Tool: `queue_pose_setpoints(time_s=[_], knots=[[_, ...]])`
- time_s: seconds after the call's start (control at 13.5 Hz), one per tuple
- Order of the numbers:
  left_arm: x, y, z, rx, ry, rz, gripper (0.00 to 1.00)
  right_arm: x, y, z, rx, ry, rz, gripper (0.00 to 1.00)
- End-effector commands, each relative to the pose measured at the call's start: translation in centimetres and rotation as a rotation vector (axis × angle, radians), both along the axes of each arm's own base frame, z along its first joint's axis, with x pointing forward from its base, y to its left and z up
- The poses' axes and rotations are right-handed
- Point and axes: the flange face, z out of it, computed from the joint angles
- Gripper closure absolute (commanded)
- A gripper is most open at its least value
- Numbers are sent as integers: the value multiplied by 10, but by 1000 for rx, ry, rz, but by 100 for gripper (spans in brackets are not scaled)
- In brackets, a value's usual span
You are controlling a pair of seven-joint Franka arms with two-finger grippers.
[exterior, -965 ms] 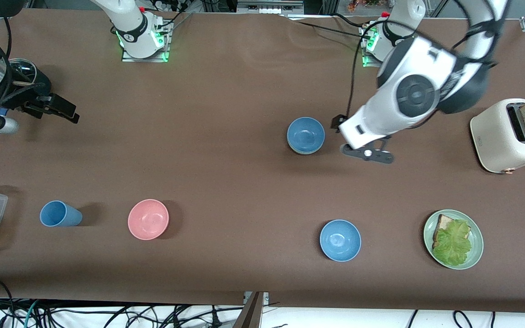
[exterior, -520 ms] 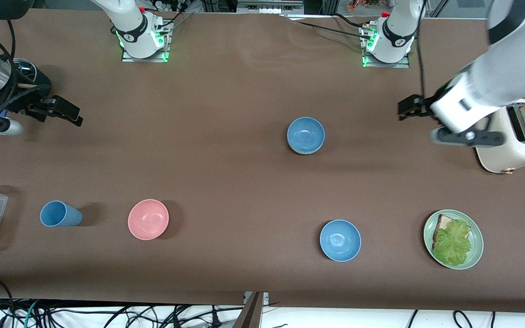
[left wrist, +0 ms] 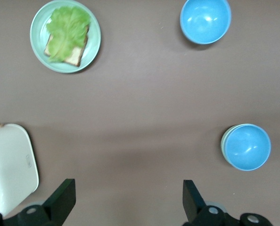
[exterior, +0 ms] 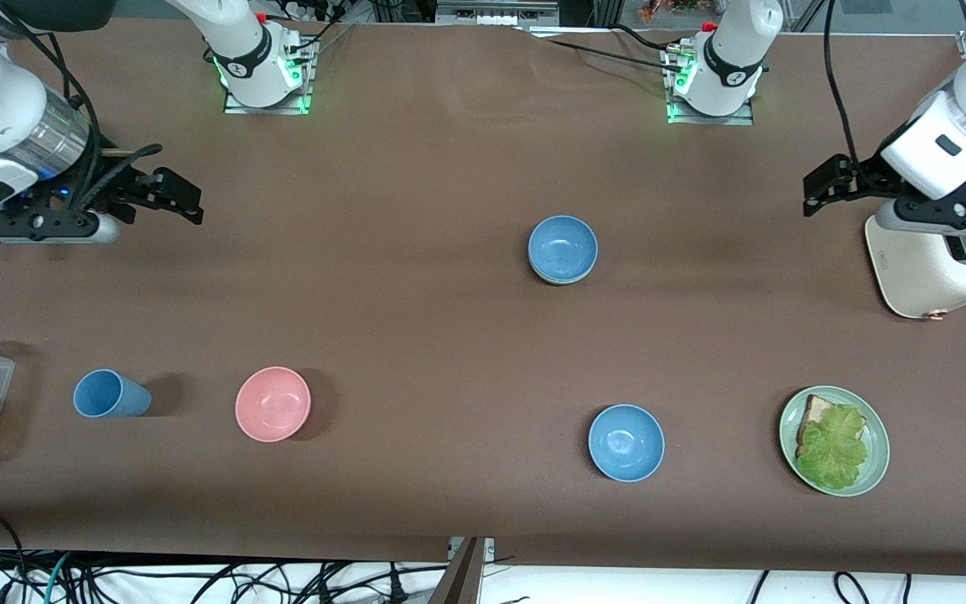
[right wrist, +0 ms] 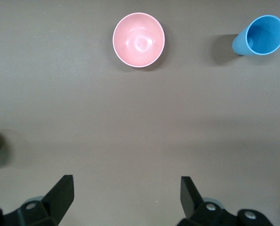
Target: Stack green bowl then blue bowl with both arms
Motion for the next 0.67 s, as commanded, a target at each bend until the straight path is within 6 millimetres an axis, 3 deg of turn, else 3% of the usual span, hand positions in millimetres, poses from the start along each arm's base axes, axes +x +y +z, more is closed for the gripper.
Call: queue_pose_setpoints(time_s=[0.0,0.22,0.59], knots=[[-11,14,2,18,4,-3,0,3,-6,1,13,9,1,0],[-10,23,1,21,7,12,0,3,-12,-3,-1,33,-2,0],[-4,23,7,21,14,14,0,4,-33,12,-44,6,67,0]])
